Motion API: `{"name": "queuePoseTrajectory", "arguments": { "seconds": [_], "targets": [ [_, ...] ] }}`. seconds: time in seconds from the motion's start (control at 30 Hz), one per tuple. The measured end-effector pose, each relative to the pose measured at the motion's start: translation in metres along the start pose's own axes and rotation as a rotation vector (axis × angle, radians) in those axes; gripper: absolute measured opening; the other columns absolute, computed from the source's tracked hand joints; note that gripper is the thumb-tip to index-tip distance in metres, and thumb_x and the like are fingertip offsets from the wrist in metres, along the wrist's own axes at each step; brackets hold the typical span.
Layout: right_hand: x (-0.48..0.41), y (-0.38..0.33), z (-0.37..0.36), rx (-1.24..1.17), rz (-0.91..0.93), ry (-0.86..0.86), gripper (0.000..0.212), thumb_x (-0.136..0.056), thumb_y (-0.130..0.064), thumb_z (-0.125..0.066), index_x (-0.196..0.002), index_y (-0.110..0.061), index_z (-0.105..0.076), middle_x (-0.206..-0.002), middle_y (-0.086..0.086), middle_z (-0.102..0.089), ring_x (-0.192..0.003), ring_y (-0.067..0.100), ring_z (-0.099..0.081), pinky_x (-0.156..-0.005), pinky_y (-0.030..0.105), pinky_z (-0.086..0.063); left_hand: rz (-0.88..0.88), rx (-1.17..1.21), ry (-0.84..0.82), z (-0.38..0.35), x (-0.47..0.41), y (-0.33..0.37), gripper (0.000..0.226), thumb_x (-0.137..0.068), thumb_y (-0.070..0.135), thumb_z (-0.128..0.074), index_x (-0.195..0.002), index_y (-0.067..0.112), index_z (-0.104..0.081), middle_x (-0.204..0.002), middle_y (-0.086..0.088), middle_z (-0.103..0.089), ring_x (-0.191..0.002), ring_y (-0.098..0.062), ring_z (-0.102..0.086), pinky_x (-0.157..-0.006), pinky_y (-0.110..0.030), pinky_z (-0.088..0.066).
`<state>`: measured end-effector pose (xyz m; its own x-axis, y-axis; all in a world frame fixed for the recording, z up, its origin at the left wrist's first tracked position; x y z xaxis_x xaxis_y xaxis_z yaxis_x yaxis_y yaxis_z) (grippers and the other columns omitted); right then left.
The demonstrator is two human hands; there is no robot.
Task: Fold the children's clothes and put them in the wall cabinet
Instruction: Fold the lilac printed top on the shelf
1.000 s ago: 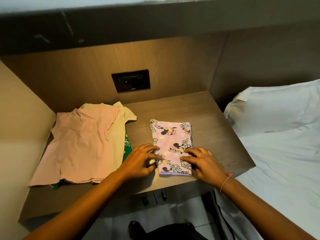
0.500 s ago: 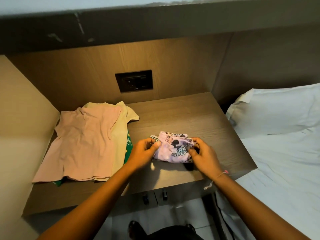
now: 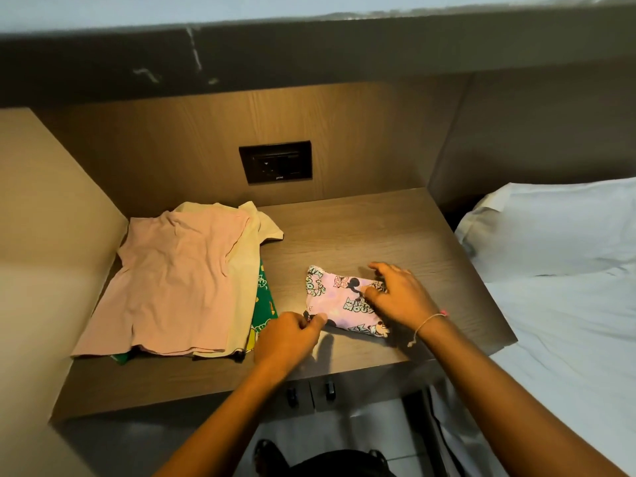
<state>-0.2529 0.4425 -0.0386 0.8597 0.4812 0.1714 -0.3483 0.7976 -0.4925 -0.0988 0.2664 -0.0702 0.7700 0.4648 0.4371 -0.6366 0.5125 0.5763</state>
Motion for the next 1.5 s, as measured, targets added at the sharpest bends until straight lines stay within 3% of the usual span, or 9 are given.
{"name": "queuePoseTrajectory", "arguments": {
  "seconds": [0.07,0.2,0.47,0.6,0.73,0.87,1.0,1.2,1.5],
  "targets": [
    [-0.003,-0.008,-0.016,0.152,0.004,-0.108,0.058,-0.083,-0.05,-0.062,-0.135,-0.03,-0.047,-0.133,0.003,-0.057,-0.121,0.026,-0.051,-0.098,0.043,-0.046,0.131,0.288,-0.213,-0.025,0.004,0.0,0.041,-0.087,0.061,-0.054,-0.093,0.021,-0.065,-0.076,-0.001,-0.075,-0.052,-0.019,-0.069,-0.044,-0.023,-0.048],
    [0.003,0.002,-0.033,0.043,-0.137,-0.137,0.051,-0.081,-0.044,-0.07,-0.125,-0.026,-0.052,-0.117,0.003,-0.065,-0.104,0.023,-0.061,-0.087,0.04,-0.053,0.151,0.472,-0.142,-0.029,-0.017,0.012,0.023,-0.086,0.038,-0.066,-0.089,0.015,-0.065,-0.074,-0.004,-0.075,-0.056,-0.024,-0.072,-0.038,-0.021,-0.039],
    [0.048,0.047,0.0,-0.354,-0.299,0.185,0.033,-0.084,-0.037,-0.071,-0.107,-0.019,-0.056,-0.105,0.005,-0.072,-0.091,0.023,-0.066,-0.068,0.029,-0.05,-0.149,0.58,-0.068,-0.04,-0.026,0.076,0.002,-0.088,0.02,-0.066,-0.088,0.019,-0.064,-0.074,0.0,-0.075,-0.057,-0.016,-0.071,-0.044,-0.026,-0.05],
    [0.072,0.09,0.055,-0.364,-0.367,0.363,0.04,-0.082,-0.046,-0.07,-0.11,-0.019,-0.058,-0.107,0.008,-0.071,-0.094,0.031,-0.067,-0.078,0.043,-0.055,-0.217,0.668,-0.176,-0.07,-0.024,0.144,0.008,-0.087,0.016,-0.069,-0.085,0.02,-0.063,-0.071,0.0,-0.072,-0.046,-0.007,-0.059,-0.037,-0.02,-0.04],
    [0.076,0.134,0.09,-0.292,-0.426,0.416,0.045,-0.084,-0.045,-0.069,-0.116,-0.016,-0.057,-0.115,0.011,-0.07,-0.098,0.033,-0.066,-0.075,0.032,-0.047,-0.221,0.513,-0.223,-0.106,-0.03,0.198,0.008,-0.086,0.024,-0.071,-0.088,0.018,-0.066,-0.076,0.0,-0.069,-0.057,-0.011,-0.058,-0.046,-0.022,-0.042],
    [0.072,0.167,0.074,-0.107,-0.484,0.234,0.057,-0.082,-0.047,-0.068,-0.125,-0.013,-0.054,-0.122,0.015,-0.065,-0.109,0.037,-0.06,-0.086,0.038,-0.049,-0.441,-0.155,-0.023,-0.118,-0.031,0.212,0.05,-0.086,0.047,-0.063,-0.124,0.016,-0.055,-0.119,-0.006,-0.064,-0.106,-0.022,-0.057,-0.09,-0.035,-0.047],
    [0.065,0.166,0.082,0.042,-0.277,0.334,0.054,-0.092,-0.037,-0.053,-0.141,-0.019,-0.04,-0.141,0.012,-0.05,-0.127,0.037,-0.047,-0.099,0.049,-0.043,-0.778,-0.414,0.041,-0.136,-0.018,0.206,0.09,-0.083,0.069,-0.044,-0.153,0.019,-0.017,-0.162,-0.002,-0.016,-0.149,-0.025,-0.009,-0.118,-0.051,-0.013],
    [0.041,0.168,0.035,0.299,-0.238,-0.161,0.063,-0.102,-0.042,-0.025,-0.153,-0.027,0.009,-0.164,-0.001,0.009,-0.15,0.03,0.007,-0.118,0.056,-0.002,-0.806,-0.545,-0.191,-0.152,-0.028,0.19,0.084,-0.089,0.071,-0.033,-0.155,0.027,-0.003,-0.163,0.003,0.007,-0.149,-0.023,0.015,-0.118,-0.051,0.012],
    [-0.027,0.011,0.031,0.074,0.116,0.094,0.051,-0.098,-0.033,-0.049,-0.145,-0.014,-0.04,-0.15,0.012,-0.043,-0.138,0.03,-0.039,-0.114,0.041,-0.031,-0.438,-0.36,0.425,0.03,-0.021,0.014,0.069,-0.094,0.052,-0.032,-0.153,0.026,-0.009,-0.161,0.001,0.003,-0.149,-0.021,0.011,-0.121,-0.045,0.004]
  ]
}}
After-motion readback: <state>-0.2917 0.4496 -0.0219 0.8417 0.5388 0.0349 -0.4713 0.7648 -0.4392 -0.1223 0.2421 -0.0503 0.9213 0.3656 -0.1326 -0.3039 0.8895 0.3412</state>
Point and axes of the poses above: each hand's wrist, its own x-axis away from the middle knuckle, its own z-axis out of the back of the hand, y = z × x, the point moved 9 cm from there along -x, towards the middle knuckle
